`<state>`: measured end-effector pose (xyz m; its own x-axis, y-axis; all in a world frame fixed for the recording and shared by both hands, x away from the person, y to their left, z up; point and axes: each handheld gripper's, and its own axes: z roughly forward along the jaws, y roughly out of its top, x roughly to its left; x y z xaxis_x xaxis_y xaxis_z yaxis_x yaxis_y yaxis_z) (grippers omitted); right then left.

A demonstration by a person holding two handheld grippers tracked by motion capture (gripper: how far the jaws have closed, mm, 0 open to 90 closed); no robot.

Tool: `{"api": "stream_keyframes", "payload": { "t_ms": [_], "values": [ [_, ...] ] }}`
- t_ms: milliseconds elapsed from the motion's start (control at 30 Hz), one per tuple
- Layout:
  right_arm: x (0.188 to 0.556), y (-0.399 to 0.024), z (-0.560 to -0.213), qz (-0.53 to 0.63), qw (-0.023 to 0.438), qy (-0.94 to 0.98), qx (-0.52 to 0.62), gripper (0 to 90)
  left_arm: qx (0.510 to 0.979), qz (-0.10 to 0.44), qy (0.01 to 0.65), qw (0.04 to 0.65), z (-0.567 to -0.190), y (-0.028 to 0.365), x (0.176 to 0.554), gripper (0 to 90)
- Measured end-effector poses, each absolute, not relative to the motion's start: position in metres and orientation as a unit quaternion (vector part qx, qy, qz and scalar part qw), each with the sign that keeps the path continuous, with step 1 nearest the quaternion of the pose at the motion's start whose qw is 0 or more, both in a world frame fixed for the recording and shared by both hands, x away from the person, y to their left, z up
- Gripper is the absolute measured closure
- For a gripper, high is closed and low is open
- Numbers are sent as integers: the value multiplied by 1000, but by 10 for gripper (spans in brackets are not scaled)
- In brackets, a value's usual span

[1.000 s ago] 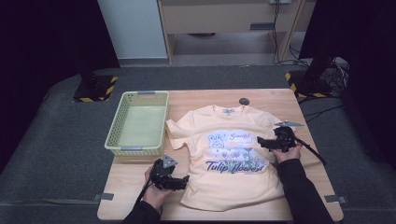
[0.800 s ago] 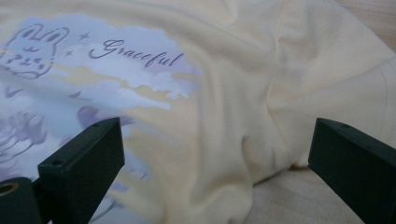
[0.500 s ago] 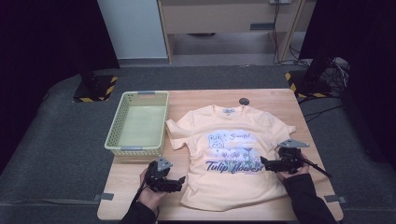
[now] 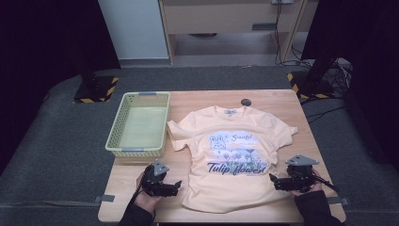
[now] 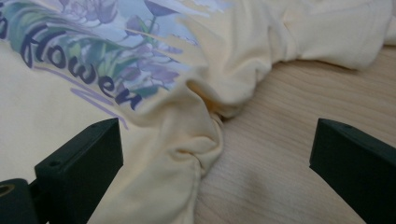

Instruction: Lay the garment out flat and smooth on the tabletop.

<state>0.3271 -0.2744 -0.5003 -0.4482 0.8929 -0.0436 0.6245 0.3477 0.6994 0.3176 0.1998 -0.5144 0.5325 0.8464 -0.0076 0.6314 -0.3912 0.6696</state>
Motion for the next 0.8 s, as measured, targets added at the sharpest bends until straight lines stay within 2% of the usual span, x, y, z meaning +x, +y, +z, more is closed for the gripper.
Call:
{"api": "stream_keyframes", "payload": {
  "t_ms": [367, 800],
  "values": [
    [328, -315, -509, 314, 220, 758, 528, 15, 804, 185, 481, 298, -521, 218, 329, 94],
    [335, -334, -527, 296, 214, 758, 541, 20, 787, 204, 506, 288, -529, 229, 338, 55]
  ]
}}
